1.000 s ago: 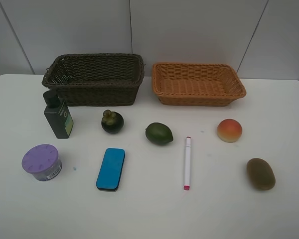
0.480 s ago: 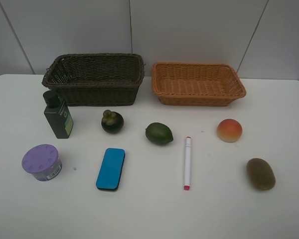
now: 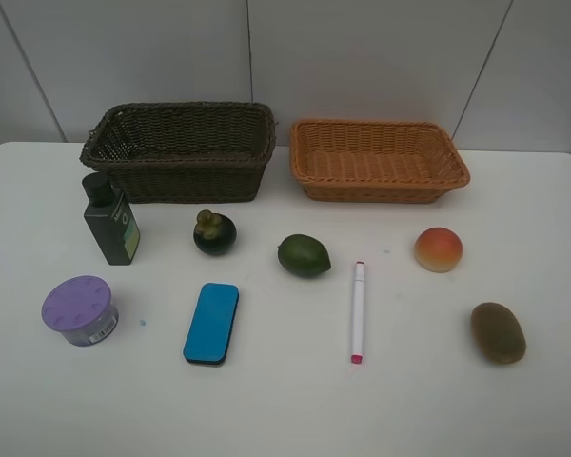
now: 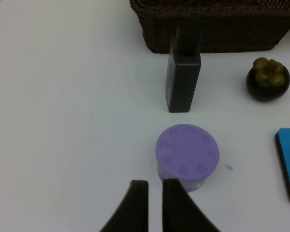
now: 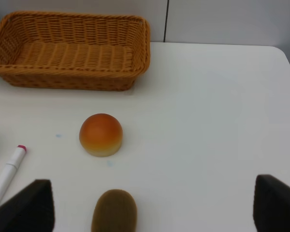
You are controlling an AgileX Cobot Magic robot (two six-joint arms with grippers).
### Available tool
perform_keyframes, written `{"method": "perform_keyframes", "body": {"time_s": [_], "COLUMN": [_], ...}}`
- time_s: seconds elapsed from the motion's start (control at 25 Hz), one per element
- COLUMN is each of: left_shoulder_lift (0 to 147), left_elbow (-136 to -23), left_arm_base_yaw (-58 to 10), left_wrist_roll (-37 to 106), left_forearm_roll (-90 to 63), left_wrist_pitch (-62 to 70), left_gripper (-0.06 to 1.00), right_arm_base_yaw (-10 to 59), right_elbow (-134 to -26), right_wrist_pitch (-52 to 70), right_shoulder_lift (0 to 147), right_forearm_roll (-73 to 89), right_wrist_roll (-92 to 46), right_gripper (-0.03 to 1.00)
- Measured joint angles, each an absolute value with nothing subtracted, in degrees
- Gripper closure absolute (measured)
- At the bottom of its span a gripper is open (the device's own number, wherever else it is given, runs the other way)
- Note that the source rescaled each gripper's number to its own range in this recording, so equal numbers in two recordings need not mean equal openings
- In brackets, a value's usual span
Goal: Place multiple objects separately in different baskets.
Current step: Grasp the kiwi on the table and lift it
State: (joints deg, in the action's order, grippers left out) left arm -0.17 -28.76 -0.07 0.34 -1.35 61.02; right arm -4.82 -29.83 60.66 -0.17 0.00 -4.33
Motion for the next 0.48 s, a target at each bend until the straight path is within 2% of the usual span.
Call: {"method": "perform_keyframes", "body": {"time_s": [0.24, 0.48], "left_shoulder_lift": [-0.2, -0.2], "left_elbow": [-28.8, -28.8], "left_arm_base_yaw": [-0.1, -0.1], "left_wrist_roll": [0.3, 0.0], "left_forearm_roll": [-1.3, -1.3], "left_wrist_pitch": [61.0, 61.0], "left_gripper": [0.94, 0.94], "right_arm_base_yaw": [-4.8, -4.8], "right_elbow": [-33.1, -40.3], "right_wrist_pitch": [60.6, 60.6], "right_shoulder_lift": [5.5, 23.7], "right_forearm_roll": [0.0, 0.0], "right_wrist_roll": [-4.3, -4.3], "right_gripper": [-0.03, -0.03]}}
